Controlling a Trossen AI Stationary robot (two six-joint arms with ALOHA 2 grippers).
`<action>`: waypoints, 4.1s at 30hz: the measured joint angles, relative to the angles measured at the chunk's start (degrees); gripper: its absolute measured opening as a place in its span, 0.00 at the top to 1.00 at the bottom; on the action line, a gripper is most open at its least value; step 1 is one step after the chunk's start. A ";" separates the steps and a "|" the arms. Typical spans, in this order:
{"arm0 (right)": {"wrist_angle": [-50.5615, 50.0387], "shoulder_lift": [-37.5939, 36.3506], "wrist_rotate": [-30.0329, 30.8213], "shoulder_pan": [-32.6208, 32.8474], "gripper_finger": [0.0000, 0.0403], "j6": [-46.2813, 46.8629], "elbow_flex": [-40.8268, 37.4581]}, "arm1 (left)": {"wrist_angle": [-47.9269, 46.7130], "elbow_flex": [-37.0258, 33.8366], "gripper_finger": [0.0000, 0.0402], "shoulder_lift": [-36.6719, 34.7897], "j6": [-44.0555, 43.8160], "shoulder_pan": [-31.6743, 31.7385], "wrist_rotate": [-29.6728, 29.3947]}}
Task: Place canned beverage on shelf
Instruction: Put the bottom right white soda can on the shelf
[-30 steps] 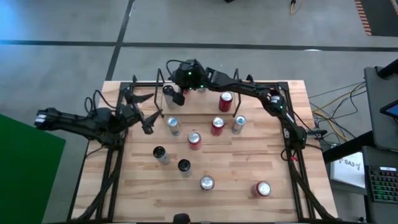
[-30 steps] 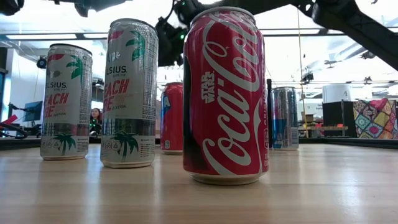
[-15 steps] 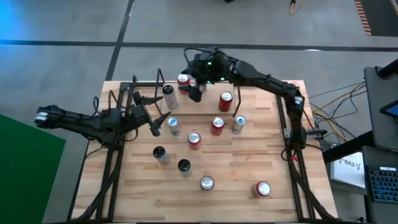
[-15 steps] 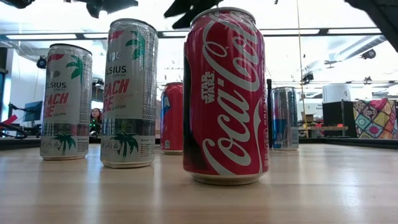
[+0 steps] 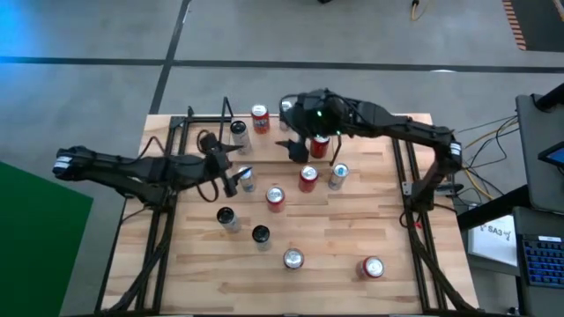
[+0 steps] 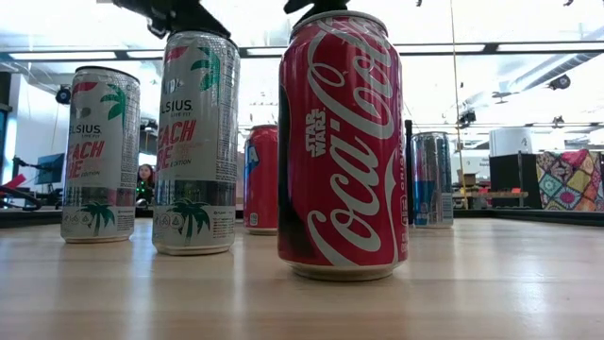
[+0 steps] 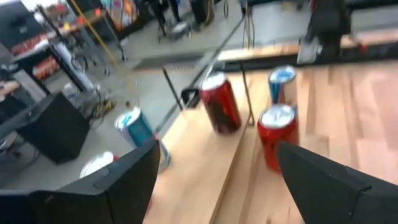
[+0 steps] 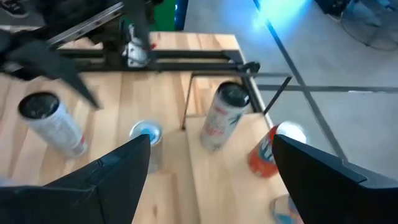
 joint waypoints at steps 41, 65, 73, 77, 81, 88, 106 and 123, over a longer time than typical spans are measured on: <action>28.88 -20.81 1.39 5.24 0.97 2.60 -36.82 | -11.23 -0.47 1.00 7.83 0.43 21.43 8.05; 28.42 -20.62 1.37 5.24 0.97 3.08 -36.84 | -9.56 -0.47 1.00 9.55 0.70 27.59 7.04; 28.42 -20.64 1.35 5.24 0.97 3.54 -36.84 | -9.48 -0.44 1.00 8.63 0.50 27.59 9.48; 28.40 -20.64 1.34 5.24 0.97 3.69 -36.86 | -10.23 -0.38 1.00 7.91 2.43 27.59 16.98; 28.39 -20.63 1.34 5.24 0.97 3.61 -36.88 | -10.03 -0.38 1.00 8.34 4.37 27.59 18.00; 28.38 -20.64 1.34 5.24 0.97 3.59 -36.88 | -9.71 -0.38 1.00 9.01 4.95 29.11 15.11; 28.42 -20.63 1.33 5.24 0.97 4.13 -37.82 | -5.97 -0.38 1.00 9.01 4.86 33.50 15.00; 28.49 -20.64 1.32 5.24 0.97 4.16 -37.89 | -3.70 -0.38 1.00 9.01 7.03 34.50 14.97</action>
